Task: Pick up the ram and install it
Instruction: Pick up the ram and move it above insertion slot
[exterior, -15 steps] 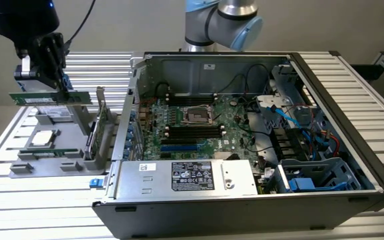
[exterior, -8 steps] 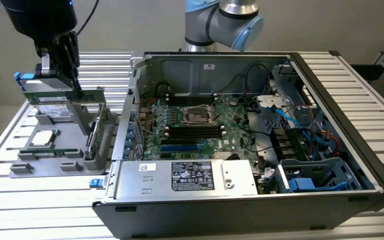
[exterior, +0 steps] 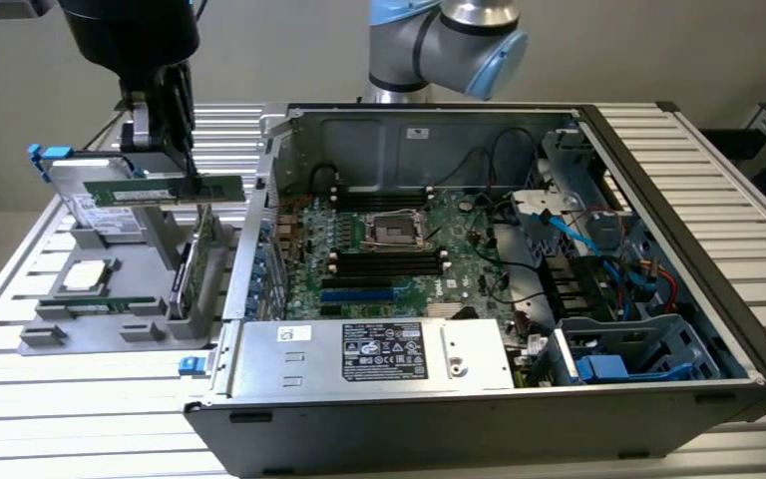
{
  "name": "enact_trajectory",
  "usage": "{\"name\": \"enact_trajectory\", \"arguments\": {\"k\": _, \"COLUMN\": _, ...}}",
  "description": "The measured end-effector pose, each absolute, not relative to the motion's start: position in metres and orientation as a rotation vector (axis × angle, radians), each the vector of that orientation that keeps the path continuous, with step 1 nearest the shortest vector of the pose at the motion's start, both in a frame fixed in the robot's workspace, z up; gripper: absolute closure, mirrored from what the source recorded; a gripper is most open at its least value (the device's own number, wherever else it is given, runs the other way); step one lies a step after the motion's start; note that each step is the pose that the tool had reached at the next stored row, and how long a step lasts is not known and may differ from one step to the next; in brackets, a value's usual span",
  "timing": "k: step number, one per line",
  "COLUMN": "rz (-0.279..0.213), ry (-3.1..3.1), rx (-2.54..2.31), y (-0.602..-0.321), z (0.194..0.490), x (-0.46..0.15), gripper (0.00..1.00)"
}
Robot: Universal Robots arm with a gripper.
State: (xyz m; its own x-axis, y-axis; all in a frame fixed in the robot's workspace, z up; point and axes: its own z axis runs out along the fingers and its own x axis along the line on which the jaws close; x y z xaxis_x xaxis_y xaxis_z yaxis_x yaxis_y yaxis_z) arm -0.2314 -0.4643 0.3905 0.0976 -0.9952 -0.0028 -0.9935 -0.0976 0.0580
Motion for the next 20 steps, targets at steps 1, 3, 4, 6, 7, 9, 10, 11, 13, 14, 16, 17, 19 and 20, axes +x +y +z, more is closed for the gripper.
{"name": "enact_trajectory", "arguments": {"k": 1, "rz": -0.065, "ry": -2.081, "rx": 2.299, "y": -0.464, "z": 0.391, "x": -0.227, "gripper": 0.87}}
{"name": "enact_trajectory", "arguments": {"k": 3, "rz": -0.067, "ry": -2.079, "rx": 2.302, "y": -0.464, "z": 0.391, "x": -0.219, "gripper": 0.87}}
{"name": "enact_trajectory", "arguments": {"k": 4, "rz": -0.068, "ry": -2.078, "rx": 2.304, "y": -0.464, "z": 0.391, "x": -0.214, "gripper": 0.87}}
{"name": "enact_trajectory", "arguments": {"k": 6, "rz": -0.070, "ry": -2.076, "rx": 2.306, "y": -0.464, "z": 0.392, "x": -0.205, "gripper": 0.87}}
{"name": "enact_trajectory", "arguments": {"k": 7, "rz": -0.071, "ry": -2.076, "rx": 2.308, "y": -0.464, "z": 0.392, "x": -0.201, "gripper": 0.87}}
{"name": "enact_trajectory", "arguments": {"k": 9, "rz": -0.073, "ry": -2.075, "rx": 2.310, "y": -0.464, "z": 0.392, "x": -0.192, "gripper": 0.87}}
{"name": "enact_trajectory", "arguments": {"k": 10, "rz": -0.074, "ry": -2.075, "rx": 2.311, "y": -0.464, "z": 0.393, "x": -0.187, "gripper": 0.87}}
{"name": "enact_trajectory", "arguments": {"k": 11, "rz": -0.075, "ry": -2.075, "rx": 2.312, "y": -0.464, "z": 0.393, "x": -0.183, "gripper": 0.87}}
{"name": "enact_trajectory", "arguments": {"k": 13, "rz": -0.077, "ry": -2.076, "rx": 2.313, "y": -0.464, "z": 0.393, "x": -0.173, "gripper": 0.87}}
{"name": "enact_trajectory", "arguments": {"k": 14, "rz": -0.079, "ry": -2.076, "rx": 2.314, "y": -0.464, "z": 0.393, "x": -0.169, "gripper": 0.87}}
{"name": "enact_trajectory", "arguments": {"k": 16, "rz": -0.081, "ry": -2.077, "rx": 2.315, "y": -0.464, "z": 0.393, "x": -0.160, "gripper": 0.87}}
{"name": "enact_trajectory", "arguments": {"k": 17, "rz": -0.083, "ry": -2.077, "rx": 2.316, "y": -0.464, "z": 0.393, "x": -0.155, "gripper": 0.87}}
{"name": "enact_trajectory", "arguments": {"k": 19, "rz": -0.086, "ry": -2.079, "rx": 2.318, "y": -0.464, "z": 0.393, "x": -0.146, "gripper": 0.87}}
{"name": "enact_trajectory", "arguments": {"k": 20, "rz": -0.088, "ry": -2.079, "rx": 2.319, "y": -0.464, "z": 0.393, "x": -0.141, "gripper": 0.87}}
